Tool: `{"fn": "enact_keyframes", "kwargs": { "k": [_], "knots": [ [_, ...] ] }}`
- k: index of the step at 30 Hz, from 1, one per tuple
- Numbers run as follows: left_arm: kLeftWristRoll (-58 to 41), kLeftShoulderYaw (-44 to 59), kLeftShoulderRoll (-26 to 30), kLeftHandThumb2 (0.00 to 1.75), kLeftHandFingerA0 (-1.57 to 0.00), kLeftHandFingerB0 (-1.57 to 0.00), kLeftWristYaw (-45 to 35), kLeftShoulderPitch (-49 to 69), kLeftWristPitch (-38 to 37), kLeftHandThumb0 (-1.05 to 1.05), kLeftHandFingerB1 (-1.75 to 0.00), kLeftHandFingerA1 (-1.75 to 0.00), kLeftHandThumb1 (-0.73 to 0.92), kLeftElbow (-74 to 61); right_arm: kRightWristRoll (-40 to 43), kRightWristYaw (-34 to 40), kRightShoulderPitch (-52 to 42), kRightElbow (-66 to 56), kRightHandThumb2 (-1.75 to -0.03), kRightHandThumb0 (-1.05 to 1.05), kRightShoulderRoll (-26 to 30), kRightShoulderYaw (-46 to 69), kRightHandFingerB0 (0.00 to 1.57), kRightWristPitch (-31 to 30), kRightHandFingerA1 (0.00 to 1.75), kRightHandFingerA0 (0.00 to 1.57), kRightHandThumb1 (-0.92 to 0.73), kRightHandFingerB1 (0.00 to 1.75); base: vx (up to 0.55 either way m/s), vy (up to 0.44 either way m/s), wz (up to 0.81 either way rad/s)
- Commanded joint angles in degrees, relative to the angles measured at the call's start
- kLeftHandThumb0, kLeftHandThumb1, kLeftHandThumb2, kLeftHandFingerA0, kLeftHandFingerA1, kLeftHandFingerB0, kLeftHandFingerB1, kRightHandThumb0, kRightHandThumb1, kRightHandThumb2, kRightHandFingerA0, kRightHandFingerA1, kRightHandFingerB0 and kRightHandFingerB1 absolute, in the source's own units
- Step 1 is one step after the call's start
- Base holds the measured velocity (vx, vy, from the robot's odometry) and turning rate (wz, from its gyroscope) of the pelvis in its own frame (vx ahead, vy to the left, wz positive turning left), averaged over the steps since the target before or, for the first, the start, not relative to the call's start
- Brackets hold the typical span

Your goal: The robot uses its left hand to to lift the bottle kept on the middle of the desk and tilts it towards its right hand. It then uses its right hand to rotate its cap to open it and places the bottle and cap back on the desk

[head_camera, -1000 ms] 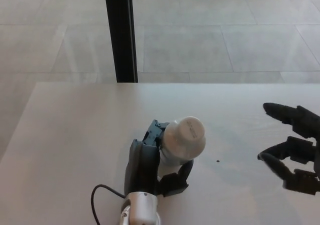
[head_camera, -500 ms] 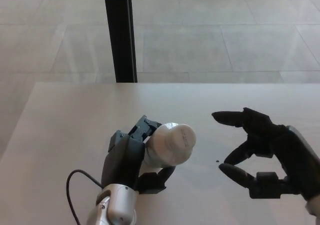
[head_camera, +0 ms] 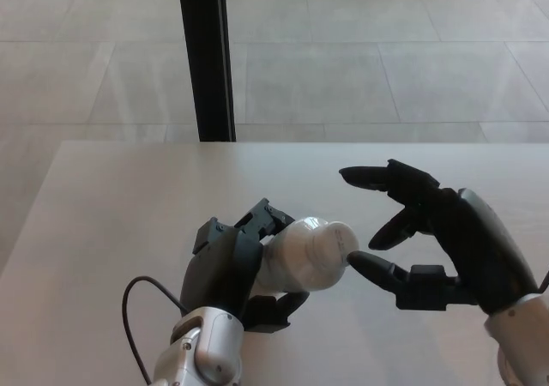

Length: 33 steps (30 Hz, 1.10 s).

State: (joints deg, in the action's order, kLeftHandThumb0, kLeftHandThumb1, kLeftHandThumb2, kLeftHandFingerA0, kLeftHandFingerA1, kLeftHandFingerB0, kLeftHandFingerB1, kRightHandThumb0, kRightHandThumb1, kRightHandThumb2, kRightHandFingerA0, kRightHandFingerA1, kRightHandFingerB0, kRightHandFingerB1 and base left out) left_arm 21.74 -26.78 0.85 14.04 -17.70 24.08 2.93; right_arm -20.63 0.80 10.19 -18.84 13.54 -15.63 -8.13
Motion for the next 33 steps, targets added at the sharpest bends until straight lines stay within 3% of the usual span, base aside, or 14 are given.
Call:
{"fn": "enact_keyframes", "kwargs": {
  "k": [1,3,4,5,6,7,13,14,16,19,23,28,29,33],
  "knots": [
    [3.0,-0.7,-0.5,0.76,-0.86,-0.7,-3.1,1.1,8.2,0.11,-1.17,-1.52,0.85,1.1,-11.6,5.1,-0.2,2.0,-0.58,-0.52,-0.2,-1.8,0.44,-2.6,1.01,0.75,-0.6,0.4,0.0,0.0,0.0],
    [3.2,-0.5,-0.9,0.77,-0.86,-0.71,-2.9,1.2,8.4,0.11,-1.18,-1.53,0.86,0.8,-14.0,4.4,-0.9,2.0,-0.58,-0.52,0.7,-2.8,0.43,-4.0,1.03,0.73,-0.61,0.4,0.0,0.0,0.0],
    [3.2,-0.4,-1.1,0.79,-0.86,-0.71,-2.8,1.2,8.2,0.12,-1.19,-1.54,0.86,1.0,-14.4,4.4,-1.1,2.0,-0.88,-0.58,0.9,-2.9,0.36,-4.0,0.95,0.73,-0.46,0.54,0.0,0.0,0.0],
    [3.2,-0.2,-1.1,0.79,-0.86,-0.71,-2.6,1.3,7.8,0.12,-1.19,-1.54,0.86,1.1,-14.9,4.3,-1.2,2.2,-0.88,-0.58,1.1,-3.1,0.36,-4.1,0.95,0.73,-0.46,0.54,0.0,0.0,0.0],
    [3.2,-0.1,-1.1,0.79,-0.86,-0.7,-2.7,1.4,7.7,0.11,-1.15,-1.54,0.85,1.1,-15.5,4.1,-1.3,2.4,-0.86,-0.63,1.2,-3.4,0.34,-4.5,0.97,0.72,-0.46,0.53,0.0,0.0,0.0],
    [3.3,0.1,-0.8,0.82,-0.86,-0.7,-2.8,1.6,7.3,0.12,-1.15,-1.55,0.84,0.9,-16.7,3.4,-1.7,2.9,-0.58,-0.54,1.7,-4.1,0.38,-5.2,1.08,0.69,-0.59,0.41,0.0,0.0,0.0],
    [3.7,0.2,-1.0,0.83,-0.83,-0.7,-3.0,2.1,6.7,0.13,-1.13,-1.52,0.84,1.0,-19.5,2.8,-3.1,3.2,-0.57,-0.6,2.9,-5.0,0.36,-5.6,1.08,0.71,-0.55,0.41,0.0,0.0,0.0],
    [3.6,0.4,-1.3,0.85,-0.88,-0.72,-2.8,2.2,6.6,0.12,-1.29,-1.61,0.84,1.1,-19.7,3.1,-3.1,3.2,-0.58,-0.63,2.7,-5.1,0.38,-5.7,1.06,0.74,-0.54,0.43,0.0,0.0,0.0],
    [4.2,0.1,-1.3,0.82,-0.89,-0.72,-2.7,2.5,6.8,0.11,-1.19,-1.55,0.84,0.9,-19.2,3.5,-3.3,3.0,-0.58,-0.57,2.3,-4.7,0.42,-5.0,1.04,0.79,-0.57,0.42,0.0,0.0,0.0],
    [4.3,0.4,-1.9,0.86,-0.89,-0.73,-2.5,2.8,6.6,0.13,-1.33,-1.62,0.83,1.2,-19.3,3.6,-3.4,2.8,-0.59,-0.53,1.6,-4.2,0.47,-4.3,1.02,0.89,-0.59,0.42,0.0,0.0,0.0],
    [4.7,0.9,-2.3,0.9,-0.9,-0.73,-2.7,3.1,6.0,0.14,-1.33,-1.63,0.82,1.4,-19.5,3.1,-3.3,2.6,-0.58,-0.55,1.3,-3.8,0.46,-3.9,1.02,0.9,-0.59,0.42,0.0,0.0,0.0],
    [5.1,0.9,-2.3,0.86,-0.86,-0.69,-3.2,4.0,5.3,0.11,-1.34,-1.64,0.81,1.4,-19.9,3.2,-2.7,2.3,-0.58,-0.61,0.6,-4.1,0.36,-2.8,0.97,0.92,-0.57,0.41,0.0,0.0,0.0],
    [5.0,0.9,-2.4,0.85,-0.83,-0.66,-3.1,4.1,5.0,0.11,-1.17,-1.56,0.81,1.6,-20.2,3.1,-2.6,2.2,-0.58,-0.61,0.4,-4.2,0.36,-3.0,0.97,0.92,-0.58,0.4,0.0,0.0,0.0],
    [4.9,1.1,-2.8,0.88,-0.85,-0.69,-3.1,4.4,4.7,0.12,-1.27,-1.6,0.81,2.1,-20.9,2.5,-1.7,1.4,-0.58,-0.59,-0.7,-4.2,0.33,-3.6,0.97,0.9,-0.57,0.41,0.0,0.0,0.0]
  ]
}}
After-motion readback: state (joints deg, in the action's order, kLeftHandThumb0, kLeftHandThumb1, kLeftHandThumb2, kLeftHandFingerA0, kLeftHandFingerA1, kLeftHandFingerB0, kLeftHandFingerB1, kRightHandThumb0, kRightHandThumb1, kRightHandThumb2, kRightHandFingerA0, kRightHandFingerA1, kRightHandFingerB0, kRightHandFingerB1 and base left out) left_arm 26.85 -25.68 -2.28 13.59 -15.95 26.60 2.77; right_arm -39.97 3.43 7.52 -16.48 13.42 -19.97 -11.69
